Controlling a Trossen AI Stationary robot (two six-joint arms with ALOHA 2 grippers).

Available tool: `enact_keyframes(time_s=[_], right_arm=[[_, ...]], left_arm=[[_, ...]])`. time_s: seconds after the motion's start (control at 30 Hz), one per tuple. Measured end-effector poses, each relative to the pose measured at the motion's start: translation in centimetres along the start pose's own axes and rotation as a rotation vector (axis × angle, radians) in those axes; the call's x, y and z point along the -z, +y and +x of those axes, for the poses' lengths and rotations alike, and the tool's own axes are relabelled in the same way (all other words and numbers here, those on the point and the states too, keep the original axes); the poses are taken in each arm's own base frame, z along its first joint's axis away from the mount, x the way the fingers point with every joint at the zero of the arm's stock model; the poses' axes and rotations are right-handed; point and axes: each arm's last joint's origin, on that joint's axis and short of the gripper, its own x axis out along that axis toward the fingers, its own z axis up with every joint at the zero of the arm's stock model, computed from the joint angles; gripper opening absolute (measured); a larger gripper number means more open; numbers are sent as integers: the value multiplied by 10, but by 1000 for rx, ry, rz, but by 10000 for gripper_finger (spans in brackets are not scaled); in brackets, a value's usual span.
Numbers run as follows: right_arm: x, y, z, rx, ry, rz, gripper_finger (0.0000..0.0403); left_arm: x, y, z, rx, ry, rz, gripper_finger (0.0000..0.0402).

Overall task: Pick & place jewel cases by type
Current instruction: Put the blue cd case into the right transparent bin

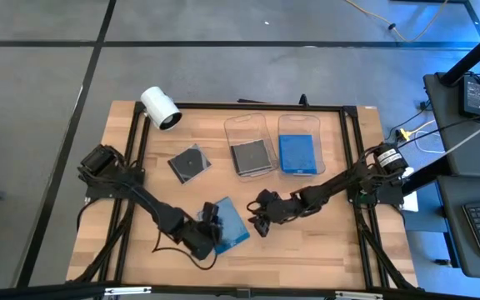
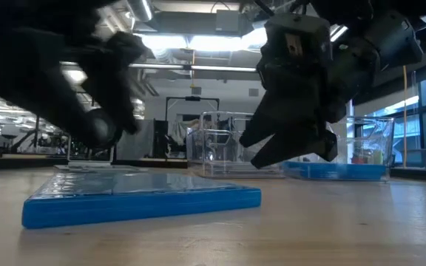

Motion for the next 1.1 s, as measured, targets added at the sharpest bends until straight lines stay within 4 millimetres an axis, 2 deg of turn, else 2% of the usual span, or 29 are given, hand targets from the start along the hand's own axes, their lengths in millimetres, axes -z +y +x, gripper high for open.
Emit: enact_keyframes(time_s=[0.2,0.37,0.5,0.8,1.1], right_arm=[[1,2,9,-62,-30,32,188],[3,-6,24,-79,-27,73,188],[2,-13,33,-75,-20,117,188],[-3,-7,40,-88,-8,133,188],[-4,-6,42,-29,56,157,188]], left_arm=[[19,-21,-14,-22,102,49,216],[23,-34,-23,-102,55,92,216],[27,-38,-15,-126,72,112,216],[34,-40,11,-148,149,181,216],[31,-37,16,-188,114,165,216]])
